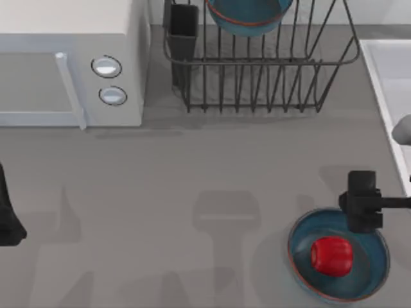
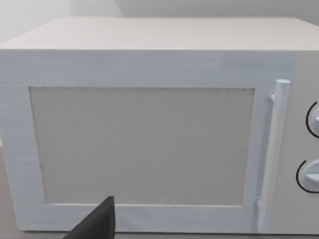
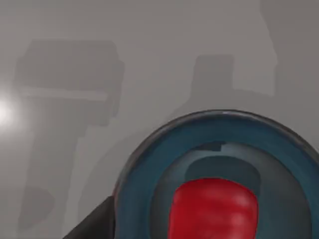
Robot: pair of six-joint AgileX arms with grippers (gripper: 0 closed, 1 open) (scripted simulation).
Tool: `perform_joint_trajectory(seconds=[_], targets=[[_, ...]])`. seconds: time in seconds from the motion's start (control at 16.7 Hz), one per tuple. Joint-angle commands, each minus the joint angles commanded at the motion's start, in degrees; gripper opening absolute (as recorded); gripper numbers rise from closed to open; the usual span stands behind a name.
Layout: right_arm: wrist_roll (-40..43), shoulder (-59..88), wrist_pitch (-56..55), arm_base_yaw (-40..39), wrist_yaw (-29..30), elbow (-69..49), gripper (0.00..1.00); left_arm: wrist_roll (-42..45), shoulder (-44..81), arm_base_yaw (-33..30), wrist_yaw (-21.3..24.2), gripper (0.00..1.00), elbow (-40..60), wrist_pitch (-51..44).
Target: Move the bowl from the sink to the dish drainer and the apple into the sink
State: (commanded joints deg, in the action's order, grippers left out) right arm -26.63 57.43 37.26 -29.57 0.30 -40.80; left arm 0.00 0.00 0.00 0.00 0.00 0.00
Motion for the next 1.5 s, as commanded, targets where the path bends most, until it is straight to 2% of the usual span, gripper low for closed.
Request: perform_joint_trajectory(seconds=[0.36,0.66,1.14,1.5], targets=[[-7.3,29.1,18.0,-5.1,-0.6,-18.5,1.0,0.0,0.0,0.0,0.0,1.0,0.0,0.0],[-8.7,37.6,24.3,-5.1,-0.3,-25.9,1.0,0.0,0.0,0.0,0.0,1.0,0.0,0.0],[-8.7,38.6,22.0,-5.0,-0.3,-24.4,1.0,0.0,0.0,0.0,0.0,1.0,0.0,0.0],[-8.9,45.5,5.3,-5.2,-0.4,-15.7,1.0,0.0,0.0,0.0,0.0,1.0,0.0,0.0]])
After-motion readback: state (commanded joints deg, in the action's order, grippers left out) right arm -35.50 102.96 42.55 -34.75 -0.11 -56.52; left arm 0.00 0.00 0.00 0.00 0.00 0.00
